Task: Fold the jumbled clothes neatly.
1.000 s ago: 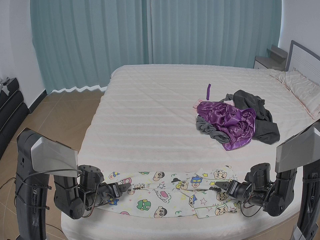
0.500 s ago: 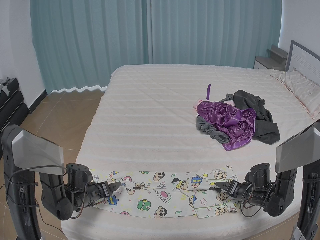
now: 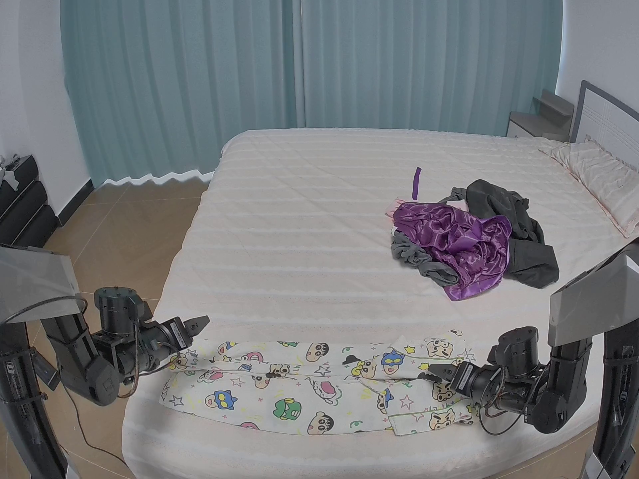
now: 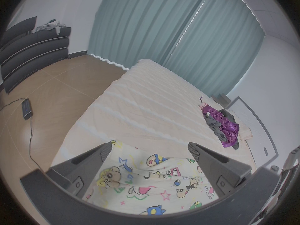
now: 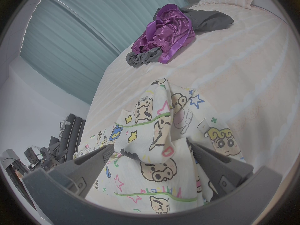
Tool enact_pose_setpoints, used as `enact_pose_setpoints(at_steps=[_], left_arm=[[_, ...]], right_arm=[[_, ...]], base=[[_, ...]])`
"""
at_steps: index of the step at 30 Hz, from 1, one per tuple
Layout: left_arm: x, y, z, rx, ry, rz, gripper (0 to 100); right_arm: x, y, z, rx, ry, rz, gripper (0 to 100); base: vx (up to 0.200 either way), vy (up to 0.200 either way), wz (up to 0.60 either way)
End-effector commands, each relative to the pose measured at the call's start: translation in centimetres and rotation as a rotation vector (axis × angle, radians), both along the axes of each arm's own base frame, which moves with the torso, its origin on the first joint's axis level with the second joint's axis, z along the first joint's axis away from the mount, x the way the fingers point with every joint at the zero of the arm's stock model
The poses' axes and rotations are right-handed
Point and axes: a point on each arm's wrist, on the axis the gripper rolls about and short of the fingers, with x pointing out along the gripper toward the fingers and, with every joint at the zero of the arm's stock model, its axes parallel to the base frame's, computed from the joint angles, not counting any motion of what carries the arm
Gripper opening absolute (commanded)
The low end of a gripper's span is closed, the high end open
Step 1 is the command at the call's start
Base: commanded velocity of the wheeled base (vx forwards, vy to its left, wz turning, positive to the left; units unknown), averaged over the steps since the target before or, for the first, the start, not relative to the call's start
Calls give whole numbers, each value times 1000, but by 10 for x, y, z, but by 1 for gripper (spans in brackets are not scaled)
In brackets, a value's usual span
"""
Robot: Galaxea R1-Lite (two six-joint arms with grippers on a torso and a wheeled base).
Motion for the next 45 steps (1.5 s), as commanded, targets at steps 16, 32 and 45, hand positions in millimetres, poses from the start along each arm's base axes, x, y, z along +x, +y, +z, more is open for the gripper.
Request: enact_pose_setpoints(at_steps=[16,32,45], left_arm=[[12,59,-58,153,210,-171,100],[19,28,-71,168,236,-268,100],[19,11,-75,223,259,-274,0]], right_arm=[[0,1,-1,0,3,1,100],[0,1,-2,-3,7,2,100],[0,0,-2,-3,5,-1,100]], base=[[0,0,0],[0,0,0],[0,0,0]])
